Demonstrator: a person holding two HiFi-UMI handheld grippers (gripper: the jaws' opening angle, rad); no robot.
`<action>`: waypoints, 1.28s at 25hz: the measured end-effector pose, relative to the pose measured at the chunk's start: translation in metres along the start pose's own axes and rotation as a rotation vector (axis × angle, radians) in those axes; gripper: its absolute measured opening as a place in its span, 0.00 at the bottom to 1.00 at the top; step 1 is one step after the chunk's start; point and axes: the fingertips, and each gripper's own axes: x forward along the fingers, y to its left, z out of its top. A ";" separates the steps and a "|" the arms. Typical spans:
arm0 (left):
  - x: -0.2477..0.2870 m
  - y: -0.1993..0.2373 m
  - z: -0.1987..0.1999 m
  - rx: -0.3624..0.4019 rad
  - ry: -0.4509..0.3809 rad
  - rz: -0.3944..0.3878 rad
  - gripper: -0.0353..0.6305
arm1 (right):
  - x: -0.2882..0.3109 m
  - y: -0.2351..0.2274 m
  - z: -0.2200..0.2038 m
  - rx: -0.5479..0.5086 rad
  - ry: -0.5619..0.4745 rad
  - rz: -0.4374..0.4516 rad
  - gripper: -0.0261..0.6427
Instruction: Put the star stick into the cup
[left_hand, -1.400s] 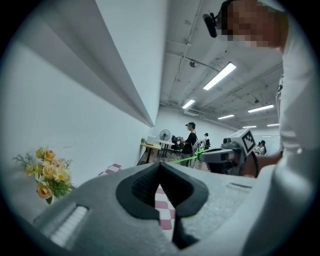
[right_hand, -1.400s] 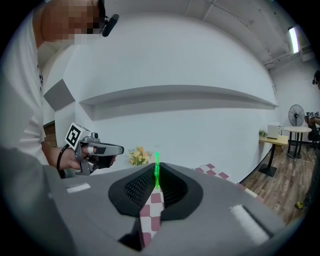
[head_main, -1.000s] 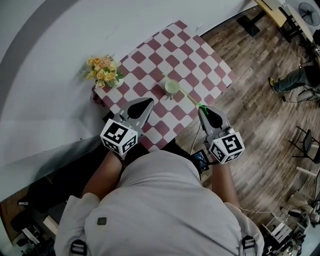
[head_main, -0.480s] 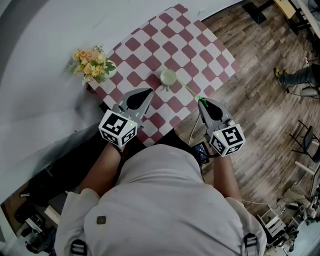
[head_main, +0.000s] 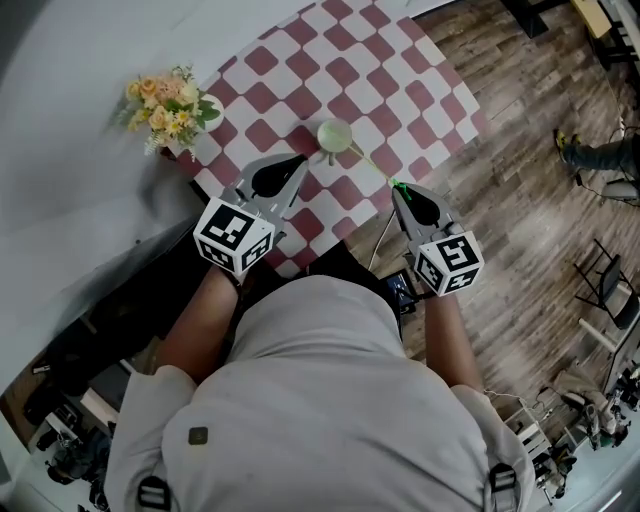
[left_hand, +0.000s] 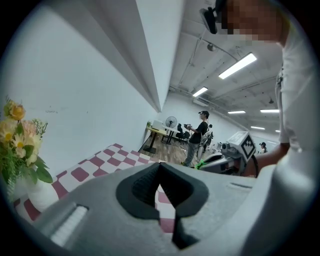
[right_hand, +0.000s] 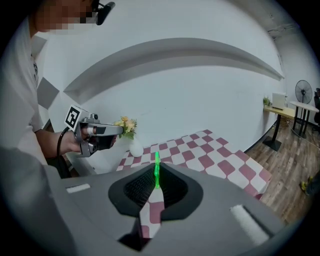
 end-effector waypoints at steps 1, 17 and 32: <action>0.001 0.002 -0.002 -0.004 0.002 0.003 0.06 | 0.003 -0.001 -0.003 -0.005 0.011 0.001 0.08; 0.007 0.024 -0.018 -0.056 0.031 0.050 0.06 | 0.053 -0.011 -0.028 -0.052 0.154 0.016 0.08; 0.000 0.030 -0.026 -0.072 0.035 0.084 0.06 | 0.075 -0.012 -0.036 -0.076 0.200 0.013 0.11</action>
